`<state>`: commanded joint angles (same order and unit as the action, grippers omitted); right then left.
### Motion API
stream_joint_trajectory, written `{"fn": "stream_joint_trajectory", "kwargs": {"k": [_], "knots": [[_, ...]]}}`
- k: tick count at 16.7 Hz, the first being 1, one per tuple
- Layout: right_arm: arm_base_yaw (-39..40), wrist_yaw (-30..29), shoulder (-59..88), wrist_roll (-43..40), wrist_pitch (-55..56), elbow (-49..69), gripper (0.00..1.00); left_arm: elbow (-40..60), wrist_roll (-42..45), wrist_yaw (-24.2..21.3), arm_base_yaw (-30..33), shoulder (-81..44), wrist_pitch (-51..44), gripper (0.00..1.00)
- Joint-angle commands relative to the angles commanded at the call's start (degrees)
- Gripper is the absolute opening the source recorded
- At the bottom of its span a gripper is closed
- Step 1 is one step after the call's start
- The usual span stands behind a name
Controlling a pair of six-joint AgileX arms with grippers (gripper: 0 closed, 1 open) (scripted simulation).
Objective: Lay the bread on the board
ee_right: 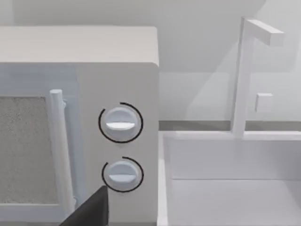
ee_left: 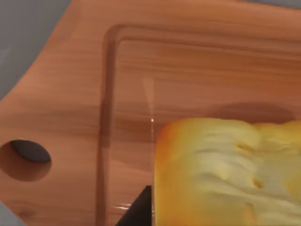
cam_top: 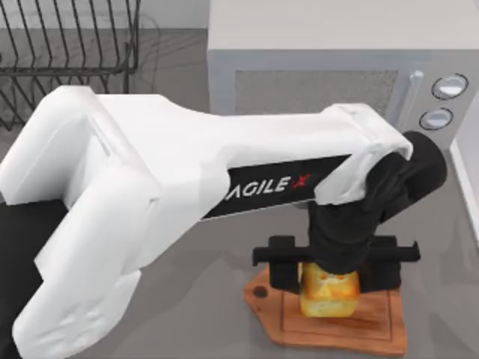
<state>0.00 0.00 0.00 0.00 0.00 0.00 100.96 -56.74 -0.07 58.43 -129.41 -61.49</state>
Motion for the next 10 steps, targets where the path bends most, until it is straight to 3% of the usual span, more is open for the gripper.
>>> {"fn": "stream_joint_trajectory", "kwargs": {"k": [10], "knots": [[0.0,0.0,0.0,0.0,0.0,0.0,1.0,0.0,0.0,0.0,0.0,0.0,0.0,0.9]]}}
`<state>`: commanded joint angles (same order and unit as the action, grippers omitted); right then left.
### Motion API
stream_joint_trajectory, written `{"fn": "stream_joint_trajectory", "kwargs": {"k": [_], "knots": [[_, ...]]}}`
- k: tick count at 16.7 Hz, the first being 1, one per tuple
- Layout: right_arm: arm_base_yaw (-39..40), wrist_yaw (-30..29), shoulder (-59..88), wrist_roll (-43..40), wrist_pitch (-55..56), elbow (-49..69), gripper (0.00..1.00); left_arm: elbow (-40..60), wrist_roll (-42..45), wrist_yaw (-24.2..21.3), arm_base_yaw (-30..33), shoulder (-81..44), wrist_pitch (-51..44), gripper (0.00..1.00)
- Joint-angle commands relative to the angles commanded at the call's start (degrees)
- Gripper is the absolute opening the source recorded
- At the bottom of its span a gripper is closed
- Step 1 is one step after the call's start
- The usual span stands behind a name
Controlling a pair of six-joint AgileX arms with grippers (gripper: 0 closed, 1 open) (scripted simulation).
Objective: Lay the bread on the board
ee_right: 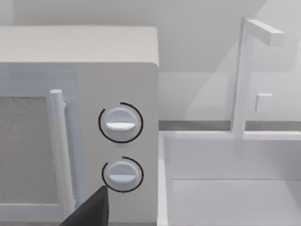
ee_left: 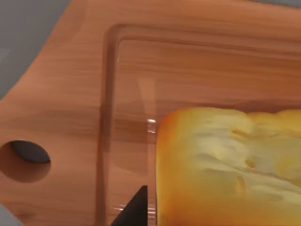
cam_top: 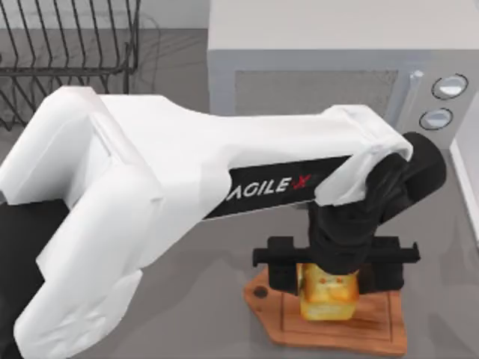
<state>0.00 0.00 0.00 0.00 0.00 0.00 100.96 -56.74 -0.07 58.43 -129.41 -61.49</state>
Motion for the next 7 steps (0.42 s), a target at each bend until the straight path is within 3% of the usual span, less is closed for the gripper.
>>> {"fn": "stream_joint_trajectory", "kwargs": {"k": [2,7], "knots": [[0.0,0.0,0.0,0.0,0.0,0.0,1.0,0.0,0.0,0.0,0.0,0.0,0.0,1.0],[0.0,0.0,0.0,0.0,0.0,0.0,1.0,0.0,0.0,0.0,0.0,0.0,0.0,1.0]]}}
